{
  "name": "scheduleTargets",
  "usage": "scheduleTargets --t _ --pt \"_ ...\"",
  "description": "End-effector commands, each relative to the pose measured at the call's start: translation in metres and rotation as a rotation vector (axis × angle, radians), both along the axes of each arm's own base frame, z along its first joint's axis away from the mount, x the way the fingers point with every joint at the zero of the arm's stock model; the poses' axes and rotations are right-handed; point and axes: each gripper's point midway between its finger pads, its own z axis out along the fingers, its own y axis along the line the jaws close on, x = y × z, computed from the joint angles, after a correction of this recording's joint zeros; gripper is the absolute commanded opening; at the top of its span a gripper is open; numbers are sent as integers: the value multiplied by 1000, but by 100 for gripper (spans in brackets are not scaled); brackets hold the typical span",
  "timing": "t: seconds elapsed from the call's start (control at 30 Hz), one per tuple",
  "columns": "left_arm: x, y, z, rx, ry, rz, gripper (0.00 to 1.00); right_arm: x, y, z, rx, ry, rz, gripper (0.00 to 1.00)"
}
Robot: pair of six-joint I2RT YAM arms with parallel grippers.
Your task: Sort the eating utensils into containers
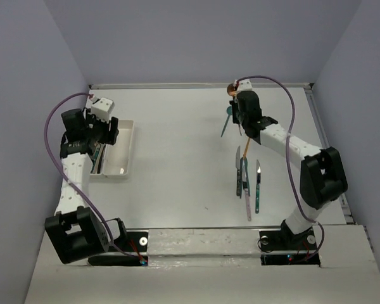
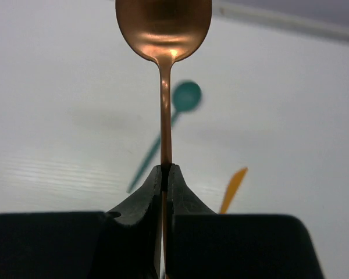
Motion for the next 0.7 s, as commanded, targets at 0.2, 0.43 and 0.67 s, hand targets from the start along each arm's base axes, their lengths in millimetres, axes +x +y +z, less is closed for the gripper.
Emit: scheduleTargets --t 0.2,0.43,0.67 --pt "-29 -113 69 -125 -110 -314 73 -86 233 157 307 -538 498 0" --pt "-60 -145 102 -228 -175 -475 79 -148 321 188 410 -576 715 0" --pt "-65 -152 104 -275 -195 -497 81 -168 341 193 444 -577 762 0"
